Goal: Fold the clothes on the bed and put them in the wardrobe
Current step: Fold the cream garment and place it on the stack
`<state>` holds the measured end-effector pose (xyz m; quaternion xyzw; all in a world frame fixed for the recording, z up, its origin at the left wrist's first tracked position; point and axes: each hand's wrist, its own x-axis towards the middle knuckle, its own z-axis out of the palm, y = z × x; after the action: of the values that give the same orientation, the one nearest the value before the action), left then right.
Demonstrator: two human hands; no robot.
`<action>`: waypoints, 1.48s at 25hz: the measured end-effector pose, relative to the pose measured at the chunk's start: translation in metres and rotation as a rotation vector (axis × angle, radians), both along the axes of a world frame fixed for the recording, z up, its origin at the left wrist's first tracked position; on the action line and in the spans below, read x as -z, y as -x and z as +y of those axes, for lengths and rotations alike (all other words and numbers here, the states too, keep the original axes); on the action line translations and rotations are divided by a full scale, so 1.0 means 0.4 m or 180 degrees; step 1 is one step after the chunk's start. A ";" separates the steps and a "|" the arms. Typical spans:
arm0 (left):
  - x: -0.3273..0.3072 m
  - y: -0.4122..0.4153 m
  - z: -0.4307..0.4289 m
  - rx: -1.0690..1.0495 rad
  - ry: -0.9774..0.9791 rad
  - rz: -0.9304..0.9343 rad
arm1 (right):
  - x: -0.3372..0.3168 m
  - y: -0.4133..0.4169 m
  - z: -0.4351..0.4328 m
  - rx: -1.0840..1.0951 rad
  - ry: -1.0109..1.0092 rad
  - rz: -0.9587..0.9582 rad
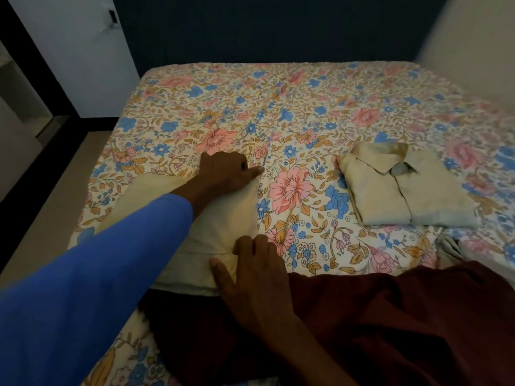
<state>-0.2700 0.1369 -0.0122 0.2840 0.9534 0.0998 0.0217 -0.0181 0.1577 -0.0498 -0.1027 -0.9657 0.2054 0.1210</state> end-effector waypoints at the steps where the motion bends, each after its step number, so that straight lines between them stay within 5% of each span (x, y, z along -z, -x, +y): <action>1: -0.007 -0.002 0.016 0.0049 0.0087 0.0061 | -0.002 0.002 0.007 -0.0024 0.0052 0.0001; 8: -0.047 -0.142 -0.118 -0.0778 -0.0749 0.0918 | -0.036 0.000 0.044 0.0297 0.1714 -0.0519; 10: -0.047 -0.223 -0.261 -0.1515 -0.0885 0.1046 | -0.061 0.005 0.065 0.0400 0.2070 -0.0781; 12: -0.017 -0.285 -0.409 -0.2490 -0.1014 0.0583 | -0.068 0.011 0.077 0.0365 0.2058 -0.1035; 15: 0.046 -0.330 -0.525 -0.2606 -0.0977 -0.0575 | -0.056 0.018 0.068 0.0356 0.2179 -0.1200; 18: 0.020 -0.331 -0.548 -0.2466 -0.1587 -0.0910 | -0.054 0.038 0.068 0.0556 0.3520 -0.1050; 21: -0.030 -0.328 -0.566 -0.2555 -0.2821 -0.2126 | -0.092 0.057 0.061 0.0747 0.5084 -0.0992; 24: -0.081 -0.332 -0.587 -0.2496 -0.2514 -0.3162 | -0.099 0.043 0.035 0.0671 0.6191 -0.0897; 26: -0.111 -0.319 -0.575 -0.2325 -0.2514 -0.3388 | -0.101 0.025 0.046 0.0517 0.6312 -0.0851; 30: -0.283 -0.238 -0.457 -0.1603 -0.2581 -0.2787 | -0.165 0.029 0.143 0.0003 0.6786 -0.0081; 37: -0.496 0.029 0.001 -0.0205 -0.0668 -0.0928 | -0.176 0.100 0.295 0.0332 0.7083 0.1254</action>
<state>-0.2814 0.1375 0.1864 0.2365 0.9331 0.2395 0.1267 -0.0582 0.2755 0.0204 -0.1594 -0.2050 0.9581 0.1208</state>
